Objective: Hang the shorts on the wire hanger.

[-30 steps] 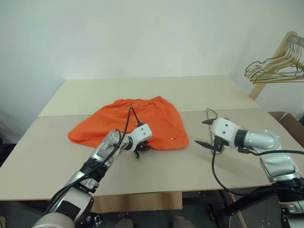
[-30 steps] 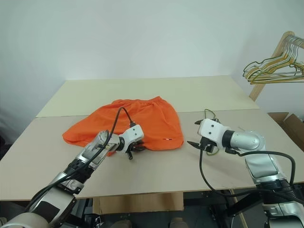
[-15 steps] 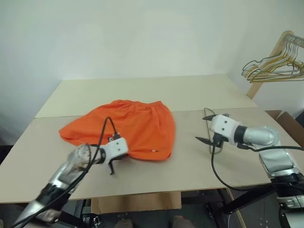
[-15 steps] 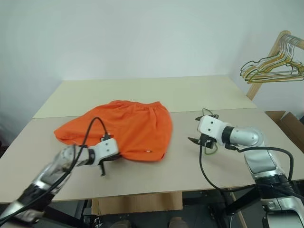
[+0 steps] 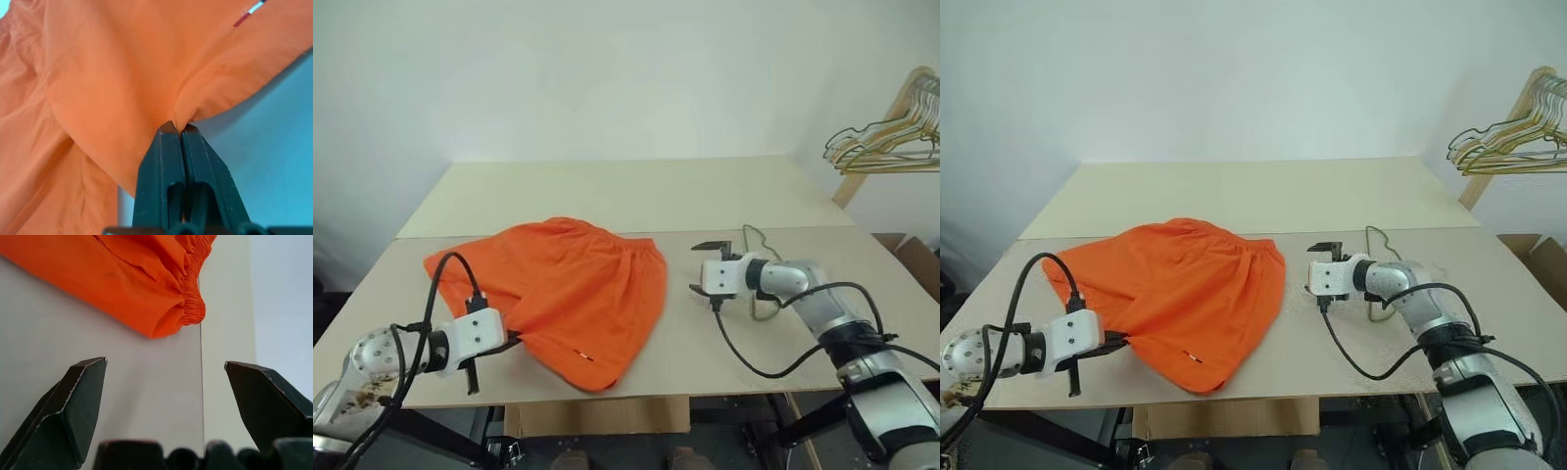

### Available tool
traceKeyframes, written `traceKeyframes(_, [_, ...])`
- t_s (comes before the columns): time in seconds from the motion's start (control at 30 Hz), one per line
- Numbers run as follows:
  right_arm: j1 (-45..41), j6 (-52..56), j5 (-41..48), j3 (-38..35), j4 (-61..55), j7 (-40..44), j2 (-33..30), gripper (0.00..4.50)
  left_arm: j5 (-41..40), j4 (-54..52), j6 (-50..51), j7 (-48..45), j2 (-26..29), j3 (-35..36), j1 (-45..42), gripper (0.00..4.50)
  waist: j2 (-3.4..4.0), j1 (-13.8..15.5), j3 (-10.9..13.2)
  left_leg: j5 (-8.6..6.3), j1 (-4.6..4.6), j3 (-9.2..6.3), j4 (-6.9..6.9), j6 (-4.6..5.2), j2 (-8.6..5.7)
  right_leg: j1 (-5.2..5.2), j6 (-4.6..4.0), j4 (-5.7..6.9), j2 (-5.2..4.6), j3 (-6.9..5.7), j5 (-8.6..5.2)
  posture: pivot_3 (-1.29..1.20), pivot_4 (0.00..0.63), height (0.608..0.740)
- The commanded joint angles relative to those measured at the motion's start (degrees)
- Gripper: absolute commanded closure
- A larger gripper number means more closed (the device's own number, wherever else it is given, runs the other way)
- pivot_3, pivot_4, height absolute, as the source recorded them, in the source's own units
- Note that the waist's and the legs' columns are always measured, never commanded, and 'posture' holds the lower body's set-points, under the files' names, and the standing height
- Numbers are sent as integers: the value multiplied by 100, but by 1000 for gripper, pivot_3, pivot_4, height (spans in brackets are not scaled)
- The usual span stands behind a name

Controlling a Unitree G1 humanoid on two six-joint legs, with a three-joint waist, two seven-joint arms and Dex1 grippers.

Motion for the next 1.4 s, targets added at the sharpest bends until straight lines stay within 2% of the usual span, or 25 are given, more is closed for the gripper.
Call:
traceKeyframes(0.03, [-463, -647, -390, 193, 664, -539, 150, 0, -75, -146, -8, 34, 79, 244, -35, 4483, 0, -12, 0, 0, 1, 1, -3, 0, 0, 0, -1, 0, 0, 0, 0, 114, 0, 740])
traceKeyframes(0.4, [-824, -1806, -1085, 802, 1518, -1166, 494, 0, -84, -201, 22, 103, 9, 259, 62, 4483, -1, -26, 0, 0, 16, -2, -16, 0, 2, 4, -9, 8, 2, 0, -3, 122, 0, 740])
traceKeyframes(0.7, [-1244, -1684, -1557, 1054, 2150, -2061, 1122, 0, -84, -202, 28, 171, -47, 218, 79, 4483, -3, -48, -1, 0, 43, -2, -23, 0, 6, 10, -24, 30, 8, 6, -11, 119, 0, 740])
traceKeyframes(0.87, [-1498, -1541, -1650, 1154, 2661, -2203, 1333, 0, -51, -209, 23, 216, -56, 234, 147, 4483, -3, -37, -1, 1, 42, -2, -24, -1, 5, 9, -24, 31, 6, 6, -12, 134, 0, 740])
traceKeyframes(0.97, [-1618, -1349, -1876, 1298, 2870, -2475, 1346, 574, -69, -223, 47, 230, -57, 261, 171, 4500, -3, -34, -1, 1, 42, -2, -25, -1, 5, 9, -25, 31, 6, 5, -12, 134, 0, 740])
traceKeyframes(1.1, [-1771, -1342, -1903, 1341, 3140, -2500, 1392, 1893, -93, -230, 59, 233, -59, 279, 180, 4500, -3, -34, -1, 1, 43, -3, -26, -1, 5, 8, -26, 31, 7, 4, -13, 131, 0, 740])
traceKeyframes(1.17, [-1833, -1330, -1951, 1390, 3213, -2562, 1413, 2747, -69, -212, 59, 248, -68, 250, 160, 4500, -3, -35, -1, 1, 43, -3, -27, -1, 5, 8, -26, 31, 7, 4, -13, 131, 0, 740])
traceKeyframes(1.33, [-1897, -1398, -1963, 1441, 3303, -2488, 1421, 4237, 7, -90, 32, 301, -108, 132, 34, 4500, -2, -53, -1, 1, 44, -3, -28, -1, 6, 7, -26, 31, 8, 4, -13, 128, 0, 740])
traceKeyframes(1.37, [-1892, -1396, -1961, 1439, 3307, -2476, 1405, 4480, 18, -39, 41, 320, -133, 89, -29, 4500, -2, -49, -1, 1, 44, -4, -28, -1, 6, 7, -26, 31, 8, 4, -13, 125, 0, 740])
traceKeyframes(1.4, [-1895, -1383, -1998, 1468, 3306, -2470, 1375, 4480, 38, 17, 31, 332, -149, 45, -90, 4500, -2, -46, -1, 1, 44, -4, -28, -1, 6, 8, -26, 31, 8, 3, -13, 122, 0, 740])
